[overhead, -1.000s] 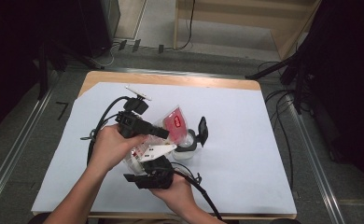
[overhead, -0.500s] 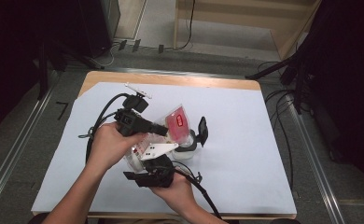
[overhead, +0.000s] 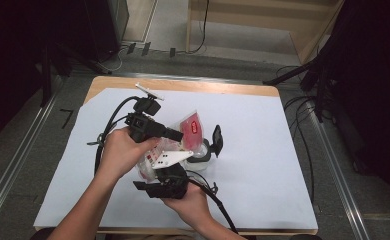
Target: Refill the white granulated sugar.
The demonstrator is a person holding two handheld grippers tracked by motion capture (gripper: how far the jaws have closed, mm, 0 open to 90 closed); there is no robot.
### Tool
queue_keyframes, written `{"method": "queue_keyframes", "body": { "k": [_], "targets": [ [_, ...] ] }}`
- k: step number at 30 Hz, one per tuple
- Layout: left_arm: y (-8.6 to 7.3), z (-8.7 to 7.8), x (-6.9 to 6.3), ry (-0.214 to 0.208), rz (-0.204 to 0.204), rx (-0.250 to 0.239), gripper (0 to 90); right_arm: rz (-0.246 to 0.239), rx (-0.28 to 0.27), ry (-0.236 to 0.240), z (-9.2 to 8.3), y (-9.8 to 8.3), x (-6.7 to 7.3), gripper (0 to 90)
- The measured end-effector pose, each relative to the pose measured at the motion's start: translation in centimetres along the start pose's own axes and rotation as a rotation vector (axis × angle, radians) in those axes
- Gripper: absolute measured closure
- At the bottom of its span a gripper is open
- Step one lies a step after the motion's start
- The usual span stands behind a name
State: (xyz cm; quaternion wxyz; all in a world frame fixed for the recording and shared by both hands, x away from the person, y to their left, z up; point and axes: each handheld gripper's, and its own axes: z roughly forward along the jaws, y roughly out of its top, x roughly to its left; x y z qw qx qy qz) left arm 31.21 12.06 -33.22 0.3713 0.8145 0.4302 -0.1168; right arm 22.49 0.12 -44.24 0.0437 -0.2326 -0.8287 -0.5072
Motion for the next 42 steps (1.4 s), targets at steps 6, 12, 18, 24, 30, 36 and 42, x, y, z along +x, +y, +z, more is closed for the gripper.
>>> {"method": "queue_keyframes", "body": {
  "k": [6,12,18,24,30,36,42],
  "targets": [
    [-0.2,-0.3,-0.1,0.004,0.012,0.0,76.0,0.024,-0.019,0.047,0.1,-0.4,-0.2,61.9],
    [-0.1,-0.2,-0.5,0.046,0.023,0.001,83.5,0.035,-0.032,0.055,0.0,-0.3,-0.4,61.9],
    [-0.1,0.0,-0.8,0.064,0.024,0.0,86.6,0.02,-0.013,0.022,0.2,-0.3,-0.4,61.8],
    [-0.1,0.1,-1.0,0.072,0.043,0.001,87.6,0.011,0.0,0.008,0.2,-0.3,-0.3,62.3],
    [-0.1,0.0,-1.1,0.07,0.052,-0.012,86.3,0.036,-0.008,0.029,0.1,0.0,-0.2,62.7],
    [-0.1,-0.1,-1.2,0.075,0.049,-0.014,84.9,0.038,-0.014,0.042,0.0,0.1,-0.2,62.7],
    [-0.2,-0.2,-1.2,0.067,0.05,-0.022,84.6,0.036,-0.016,0.042,0.0,0.2,-0.1,62.7]
  ]
}}
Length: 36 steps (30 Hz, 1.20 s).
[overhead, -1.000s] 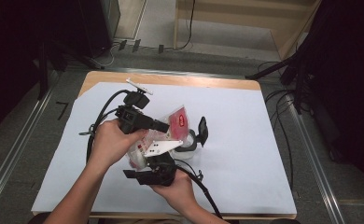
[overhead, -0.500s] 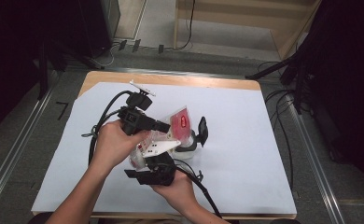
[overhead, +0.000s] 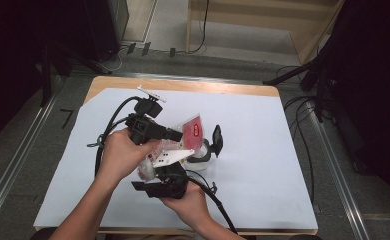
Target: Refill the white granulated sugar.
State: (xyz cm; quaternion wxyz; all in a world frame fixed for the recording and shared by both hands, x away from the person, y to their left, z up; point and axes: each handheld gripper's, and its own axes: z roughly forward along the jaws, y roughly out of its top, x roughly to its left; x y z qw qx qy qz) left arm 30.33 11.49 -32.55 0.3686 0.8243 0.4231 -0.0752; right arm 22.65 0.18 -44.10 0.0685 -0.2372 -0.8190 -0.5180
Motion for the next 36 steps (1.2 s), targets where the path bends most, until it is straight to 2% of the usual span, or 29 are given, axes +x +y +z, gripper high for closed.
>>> {"method": "queue_keyframes", "body": {
  "k": [7,11,14,36],
  "targets": [
    [-0.01,0.02,0.11,0.005,0.001,0.007,84.6,-0.017,0.01,-0.009,0.08,-0.04,0.05,62.5],
    [0.01,0.03,0.14,0.008,0.0,0.005,84.7,-0.035,0.011,-0.022,0.13,-0.05,0.15,59.1],
    [-0.01,0.05,0.09,0.008,-0.003,0.006,84.5,-0.039,0.015,-0.029,0.12,-0.06,0.17,62.8],
    [-0.01,0.06,0.09,0.003,0.006,0.008,83.9,-0.029,0.016,-0.028,0.02,0.01,0.23,63.2]
  ]
}}
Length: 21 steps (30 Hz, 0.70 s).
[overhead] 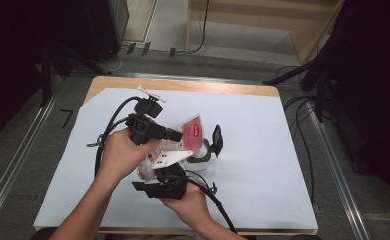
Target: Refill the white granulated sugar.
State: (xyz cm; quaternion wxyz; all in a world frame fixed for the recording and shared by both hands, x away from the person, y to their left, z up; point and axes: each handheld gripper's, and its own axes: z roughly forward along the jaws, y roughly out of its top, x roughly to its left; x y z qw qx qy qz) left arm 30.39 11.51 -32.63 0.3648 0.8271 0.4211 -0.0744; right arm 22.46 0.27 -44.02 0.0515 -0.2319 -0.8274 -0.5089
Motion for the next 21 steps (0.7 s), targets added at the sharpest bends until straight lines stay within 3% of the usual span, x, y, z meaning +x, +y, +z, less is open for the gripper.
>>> {"method": "queue_keyframes", "body": {
  "k": [21],
  "targets": [
    [0.04,-0.01,-0.12,0.003,0.002,-0.012,82.1,0.024,-0.01,0.021,-0.13,0.16,0.03,63.2]
  ]
}}
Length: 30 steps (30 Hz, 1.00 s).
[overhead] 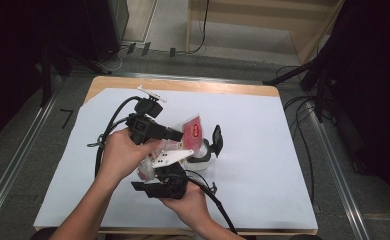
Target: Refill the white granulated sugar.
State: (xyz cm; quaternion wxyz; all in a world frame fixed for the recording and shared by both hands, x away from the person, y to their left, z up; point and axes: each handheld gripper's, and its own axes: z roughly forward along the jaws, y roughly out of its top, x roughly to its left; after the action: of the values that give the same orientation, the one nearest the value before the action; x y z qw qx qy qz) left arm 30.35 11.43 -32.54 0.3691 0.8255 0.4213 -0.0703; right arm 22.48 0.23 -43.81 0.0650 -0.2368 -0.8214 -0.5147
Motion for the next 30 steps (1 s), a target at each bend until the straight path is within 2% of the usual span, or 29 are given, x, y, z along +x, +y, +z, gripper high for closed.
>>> {"method": "queue_keyframes", "body": {
  "k": [19,25,30],
  "targets": [
    [-0.01,0.02,-0.06,0.005,0.002,-0.004,81.6,0.006,-0.002,0.001,-0.03,0.07,0.02,63.1],
    [-0.01,-0.04,-0.04,0.005,-0.008,-0.009,82.2,-0.028,-0.002,-0.032,0.0,0.07,0.22,61.7],
    [0.0,0.0,-0.04,0.008,-0.003,-0.003,81.9,-0.021,0.002,-0.03,0.0,0.08,0.23,62.8]
  ]
}}
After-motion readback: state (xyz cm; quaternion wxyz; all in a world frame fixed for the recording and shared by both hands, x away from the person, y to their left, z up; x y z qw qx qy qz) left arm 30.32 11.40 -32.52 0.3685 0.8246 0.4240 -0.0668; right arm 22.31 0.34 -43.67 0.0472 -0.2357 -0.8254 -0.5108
